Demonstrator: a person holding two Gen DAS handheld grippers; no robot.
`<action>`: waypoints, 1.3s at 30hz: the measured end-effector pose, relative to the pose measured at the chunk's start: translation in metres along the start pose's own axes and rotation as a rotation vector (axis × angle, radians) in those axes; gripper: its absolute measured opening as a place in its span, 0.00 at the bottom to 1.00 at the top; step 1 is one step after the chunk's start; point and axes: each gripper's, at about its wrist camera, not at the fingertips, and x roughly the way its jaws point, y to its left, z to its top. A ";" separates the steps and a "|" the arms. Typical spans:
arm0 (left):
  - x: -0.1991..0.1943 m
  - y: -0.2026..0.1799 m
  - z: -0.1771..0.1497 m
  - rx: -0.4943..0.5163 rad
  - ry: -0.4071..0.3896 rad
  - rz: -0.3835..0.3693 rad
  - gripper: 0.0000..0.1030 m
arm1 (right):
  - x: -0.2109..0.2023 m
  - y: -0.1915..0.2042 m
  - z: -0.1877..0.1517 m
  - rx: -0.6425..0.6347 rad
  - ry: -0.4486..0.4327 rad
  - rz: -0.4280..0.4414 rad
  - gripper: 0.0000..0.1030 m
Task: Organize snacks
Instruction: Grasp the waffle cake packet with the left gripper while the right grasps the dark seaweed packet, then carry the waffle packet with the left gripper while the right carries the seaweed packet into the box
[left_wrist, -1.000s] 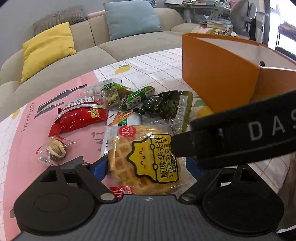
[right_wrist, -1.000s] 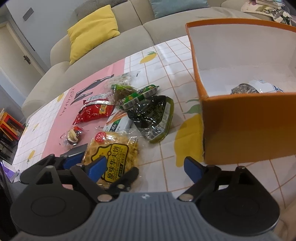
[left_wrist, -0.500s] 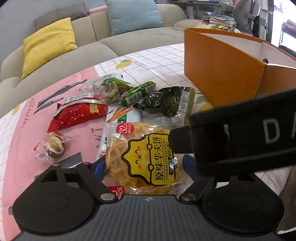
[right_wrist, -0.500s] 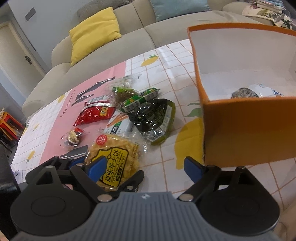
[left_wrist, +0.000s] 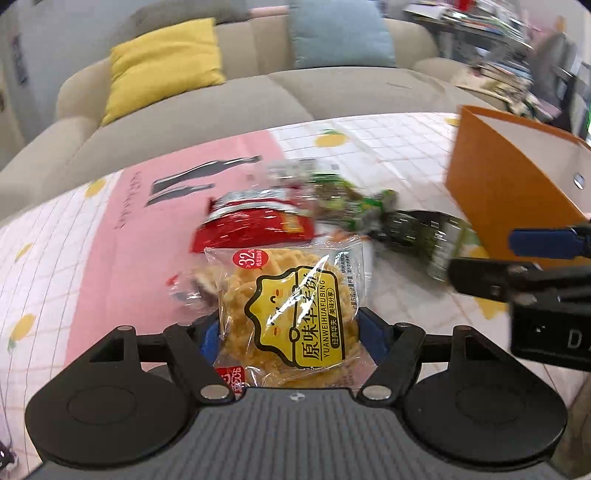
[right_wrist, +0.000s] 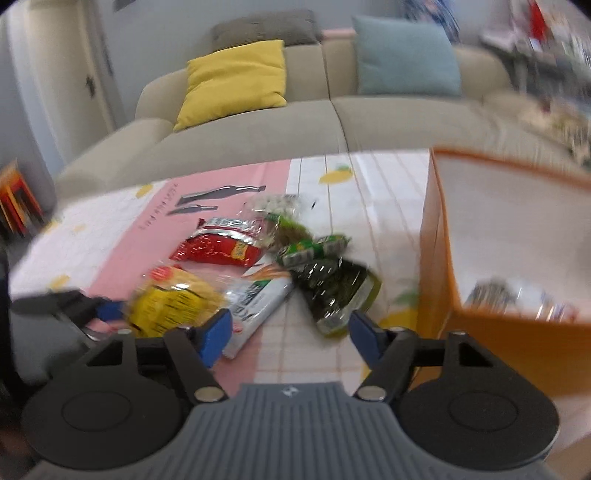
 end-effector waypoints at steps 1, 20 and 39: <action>0.002 0.005 0.002 -0.020 0.001 0.005 0.81 | 0.005 0.002 0.003 -0.033 0.002 -0.020 0.57; 0.016 0.010 0.008 -0.056 0.011 -0.021 0.81 | 0.111 0.025 0.004 -0.498 0.061 -0.179 0.48; -0.012 0.016 0.011 -0.133 0.003 -0.031 0.81 | 0.054 0.016 0.023 -0.295 0.049 -0.088 0.35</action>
